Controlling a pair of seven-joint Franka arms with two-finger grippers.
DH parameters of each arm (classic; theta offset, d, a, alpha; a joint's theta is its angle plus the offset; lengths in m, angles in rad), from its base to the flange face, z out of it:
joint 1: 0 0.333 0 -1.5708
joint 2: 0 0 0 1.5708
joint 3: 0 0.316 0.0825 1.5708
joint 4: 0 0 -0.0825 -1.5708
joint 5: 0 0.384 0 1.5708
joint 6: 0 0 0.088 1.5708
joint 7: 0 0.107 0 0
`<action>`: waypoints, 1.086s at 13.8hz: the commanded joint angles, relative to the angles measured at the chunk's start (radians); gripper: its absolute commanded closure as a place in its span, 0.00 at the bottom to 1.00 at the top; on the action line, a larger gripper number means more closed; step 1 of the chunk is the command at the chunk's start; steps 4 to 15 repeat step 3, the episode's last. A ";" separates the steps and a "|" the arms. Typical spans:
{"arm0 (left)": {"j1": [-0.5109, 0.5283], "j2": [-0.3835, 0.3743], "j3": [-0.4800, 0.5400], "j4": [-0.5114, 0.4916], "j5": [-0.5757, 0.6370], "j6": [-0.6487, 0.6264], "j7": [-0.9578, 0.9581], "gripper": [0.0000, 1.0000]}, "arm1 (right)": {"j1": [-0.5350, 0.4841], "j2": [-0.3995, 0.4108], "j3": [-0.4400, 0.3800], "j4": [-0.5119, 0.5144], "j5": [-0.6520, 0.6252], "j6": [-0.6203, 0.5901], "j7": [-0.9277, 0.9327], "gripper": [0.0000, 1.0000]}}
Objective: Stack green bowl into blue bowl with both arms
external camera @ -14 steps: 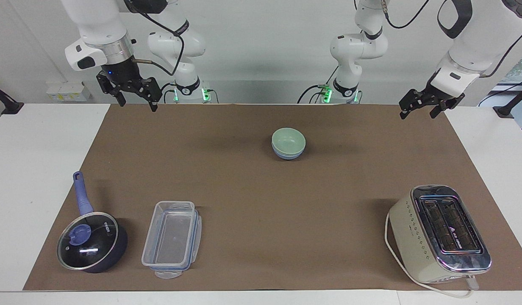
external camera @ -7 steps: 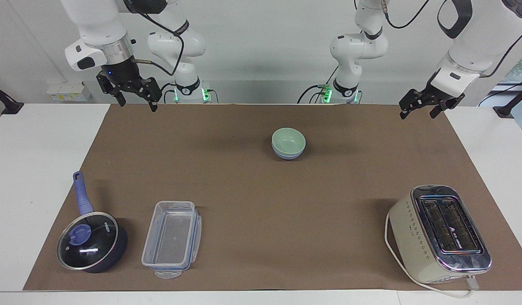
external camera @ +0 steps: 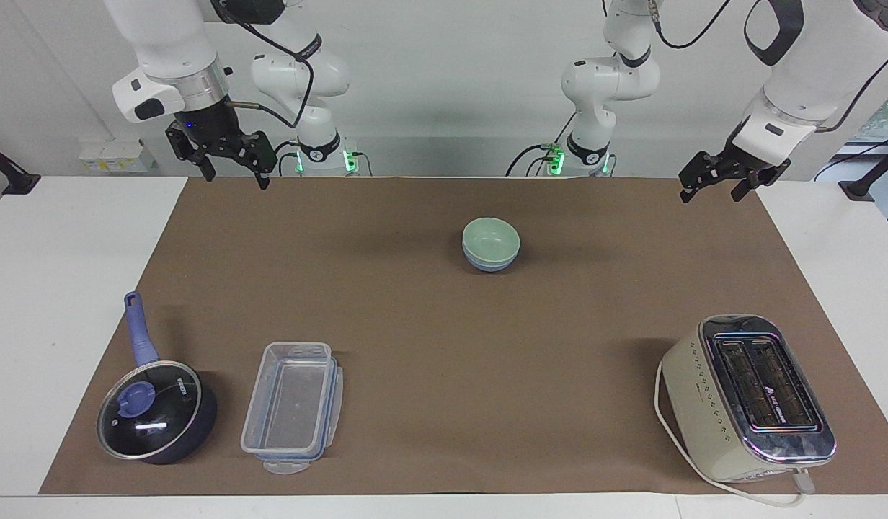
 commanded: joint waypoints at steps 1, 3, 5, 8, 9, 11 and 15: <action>0.001 0.007 -0.001 0.018 0.012 -0.022 0.000 0.00 | -0.019 -0.023 0.007 -0.022 0.025 -0.003 -0.034 0.00; 0.001 0.007 -0.001 0.018 0.012 -0.022 -0.002 0.00 | -0.019 -0.023 0.007 -0.022 0.025 -0.003 -0.034 0.00; 0.001 0.007 -0.001 0.018 0.012 -0.022 -0.002 0.00 | -0.019 -0.023 0.007 -0.022 0.025 -0.003 -0.034 0.00; 0.001 0.007 -0.001 0.018 0.012 -0.022 -0.002 0.00 | -0.019 -0.023 0.007 -0.022 0.025 -0.003 -0.034 0.00; 0.001 0.007 -0.001 0.018 0.012 -0.022 -0.002 0.00 | -0.019 -0.023 0.007 -0.022 0.025 -0.003 -0.034 0.00; 0.001 0.007 -0.001 0.018 0.012 -0.022 -0.002 0.00 | -0.019 -0.023 0.007 -0.022 0.025 -0.003 -0.034 0.00; 0.001 0.007 -0.001 0.018 0.012 -0.022 -0.002 0.00 | -0.019 -0.023 0.007 -0.022 0.025 -0.003 -0.034 0.00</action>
